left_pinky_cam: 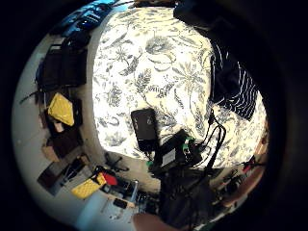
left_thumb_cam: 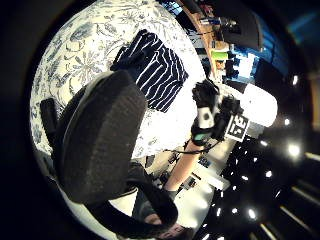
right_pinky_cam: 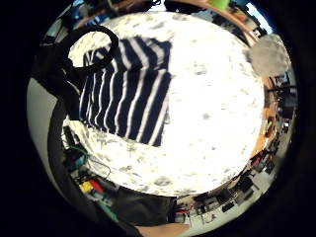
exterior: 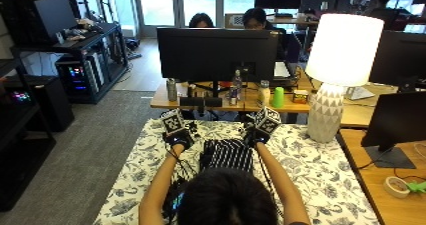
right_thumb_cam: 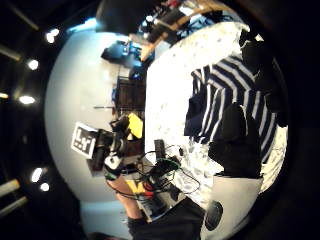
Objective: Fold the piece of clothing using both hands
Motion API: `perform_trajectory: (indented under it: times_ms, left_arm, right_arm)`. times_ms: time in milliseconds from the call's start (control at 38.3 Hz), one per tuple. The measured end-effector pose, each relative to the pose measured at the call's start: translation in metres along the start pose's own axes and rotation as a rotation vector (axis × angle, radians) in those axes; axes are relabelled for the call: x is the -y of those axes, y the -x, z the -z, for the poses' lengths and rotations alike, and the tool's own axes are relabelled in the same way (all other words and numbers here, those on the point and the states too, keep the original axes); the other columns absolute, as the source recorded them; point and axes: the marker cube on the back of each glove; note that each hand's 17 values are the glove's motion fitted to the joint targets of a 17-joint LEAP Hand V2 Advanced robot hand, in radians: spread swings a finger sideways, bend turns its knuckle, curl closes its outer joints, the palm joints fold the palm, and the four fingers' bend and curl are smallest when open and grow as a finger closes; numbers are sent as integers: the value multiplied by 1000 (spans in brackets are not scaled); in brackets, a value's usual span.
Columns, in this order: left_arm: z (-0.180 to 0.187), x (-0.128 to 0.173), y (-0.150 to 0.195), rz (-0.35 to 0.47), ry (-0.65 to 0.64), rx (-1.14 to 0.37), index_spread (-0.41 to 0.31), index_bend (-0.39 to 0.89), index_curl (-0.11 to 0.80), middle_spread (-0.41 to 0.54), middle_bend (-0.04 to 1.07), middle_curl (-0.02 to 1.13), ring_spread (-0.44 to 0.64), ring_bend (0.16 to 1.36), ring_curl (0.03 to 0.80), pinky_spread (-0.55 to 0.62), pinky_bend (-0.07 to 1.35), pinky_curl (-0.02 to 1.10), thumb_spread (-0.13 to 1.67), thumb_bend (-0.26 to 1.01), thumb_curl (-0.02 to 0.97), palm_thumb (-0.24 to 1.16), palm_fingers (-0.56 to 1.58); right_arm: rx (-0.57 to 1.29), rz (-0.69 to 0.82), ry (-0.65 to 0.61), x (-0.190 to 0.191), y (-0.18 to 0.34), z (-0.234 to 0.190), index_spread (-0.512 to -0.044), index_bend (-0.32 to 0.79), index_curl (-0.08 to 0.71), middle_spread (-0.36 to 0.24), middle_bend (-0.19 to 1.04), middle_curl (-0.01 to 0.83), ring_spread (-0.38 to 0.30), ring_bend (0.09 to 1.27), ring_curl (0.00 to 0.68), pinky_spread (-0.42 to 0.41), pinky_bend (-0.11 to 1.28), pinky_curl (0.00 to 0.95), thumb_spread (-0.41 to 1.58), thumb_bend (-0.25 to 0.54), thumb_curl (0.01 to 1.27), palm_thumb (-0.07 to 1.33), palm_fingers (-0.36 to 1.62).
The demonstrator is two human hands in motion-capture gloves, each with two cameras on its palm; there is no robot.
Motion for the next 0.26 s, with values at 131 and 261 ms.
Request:
perform_trajectory:
  times_ms: [131, 261]
  left_arm:
    - [9, -30, -14, 34, 26, 36, 53, 155, 276, 252, 190, 313, 419, 626, 298, 408, 596, 313, 1279, -12, 183, 84, 91]
    - [8, -24, -23, 37, 43, 122, 53, 152, 282, 249, 184, 315, 424, 620, 294, 417, 583, 311, 1278, -12, 184, 84, 98]
  right_arm:
    - [12, -179, -31, -18, -26, 35, -223, 59, 111, -105, 296, 474, -171, 691, 456, -207, 702, 417, 1118, 12, 519, 954, 1013]
    - [0, -259, -6, -21, -48, 40, -217, 57, 116, -105, 287, 472, -173, 675, 450, -203, 677, 410, 1146, -2, 517, 957, 1038]
